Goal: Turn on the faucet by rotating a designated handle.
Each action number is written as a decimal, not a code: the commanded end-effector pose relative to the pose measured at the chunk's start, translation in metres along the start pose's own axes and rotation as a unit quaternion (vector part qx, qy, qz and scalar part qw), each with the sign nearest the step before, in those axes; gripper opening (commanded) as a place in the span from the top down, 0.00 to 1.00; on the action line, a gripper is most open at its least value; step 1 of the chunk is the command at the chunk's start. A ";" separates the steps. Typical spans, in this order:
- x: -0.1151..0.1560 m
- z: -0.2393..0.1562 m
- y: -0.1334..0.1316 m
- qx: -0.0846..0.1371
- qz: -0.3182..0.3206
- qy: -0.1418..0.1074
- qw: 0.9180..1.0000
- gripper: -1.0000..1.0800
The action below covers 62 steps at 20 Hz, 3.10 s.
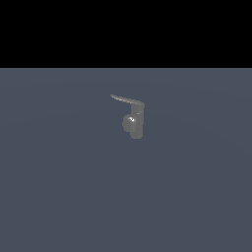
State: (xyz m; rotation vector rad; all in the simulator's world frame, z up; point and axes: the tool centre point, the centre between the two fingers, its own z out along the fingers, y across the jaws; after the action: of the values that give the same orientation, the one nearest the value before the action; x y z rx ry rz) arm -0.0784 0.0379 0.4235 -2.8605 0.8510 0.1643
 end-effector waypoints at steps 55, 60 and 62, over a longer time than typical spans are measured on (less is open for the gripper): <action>0.218 0.232 -0.086 -0.009 0.534 0.093 0.840 1.00; 0.207 0.233 -0.083 -0.009 0.534 0.093 0.840 1.00; 0.202 0.234 -0.082 -0.009 0.534 0.093 0.840 1.00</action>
State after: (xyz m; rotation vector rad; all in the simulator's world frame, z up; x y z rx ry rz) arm 0.1257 0.0380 0.1733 -2.0599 2.3690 -0.0028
